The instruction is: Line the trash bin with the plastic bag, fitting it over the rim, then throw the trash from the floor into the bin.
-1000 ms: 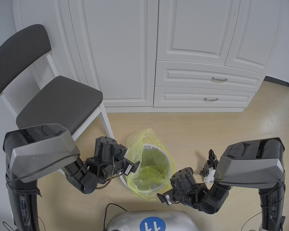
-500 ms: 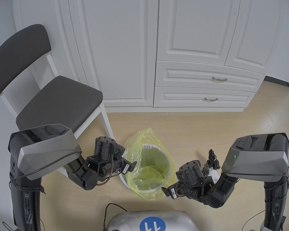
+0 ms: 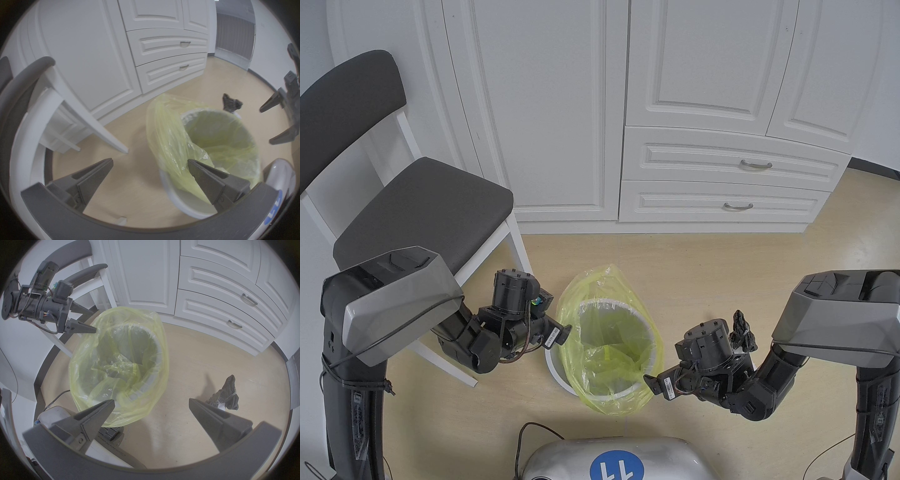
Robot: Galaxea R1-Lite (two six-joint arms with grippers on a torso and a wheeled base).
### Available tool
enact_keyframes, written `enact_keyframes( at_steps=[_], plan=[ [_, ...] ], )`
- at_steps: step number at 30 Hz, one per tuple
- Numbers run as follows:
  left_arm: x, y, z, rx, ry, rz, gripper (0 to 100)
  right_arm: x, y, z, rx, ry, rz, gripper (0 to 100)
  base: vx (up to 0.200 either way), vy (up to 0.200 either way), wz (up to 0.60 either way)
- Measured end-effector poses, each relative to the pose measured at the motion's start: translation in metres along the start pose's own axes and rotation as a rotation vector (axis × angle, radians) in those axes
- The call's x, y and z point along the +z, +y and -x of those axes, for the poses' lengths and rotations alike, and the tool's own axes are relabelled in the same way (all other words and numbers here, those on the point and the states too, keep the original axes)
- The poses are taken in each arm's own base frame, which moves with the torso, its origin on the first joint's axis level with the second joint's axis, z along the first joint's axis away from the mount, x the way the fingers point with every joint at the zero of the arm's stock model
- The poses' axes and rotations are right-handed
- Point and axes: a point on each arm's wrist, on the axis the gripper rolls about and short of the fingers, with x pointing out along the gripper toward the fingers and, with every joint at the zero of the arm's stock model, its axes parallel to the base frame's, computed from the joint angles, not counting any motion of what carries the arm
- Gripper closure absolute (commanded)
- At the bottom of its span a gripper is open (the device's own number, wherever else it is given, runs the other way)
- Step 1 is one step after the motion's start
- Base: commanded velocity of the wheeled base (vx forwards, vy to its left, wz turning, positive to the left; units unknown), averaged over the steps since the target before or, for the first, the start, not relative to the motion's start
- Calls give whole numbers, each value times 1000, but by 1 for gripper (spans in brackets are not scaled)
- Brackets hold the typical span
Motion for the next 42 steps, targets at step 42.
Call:
enact_keyframes(
  at_steps=[42],
  plan=[
    [-47,81,59,-9,286,-177,0,5,-17,6,-36,-9,28,0,0,0,0]
  ],
)
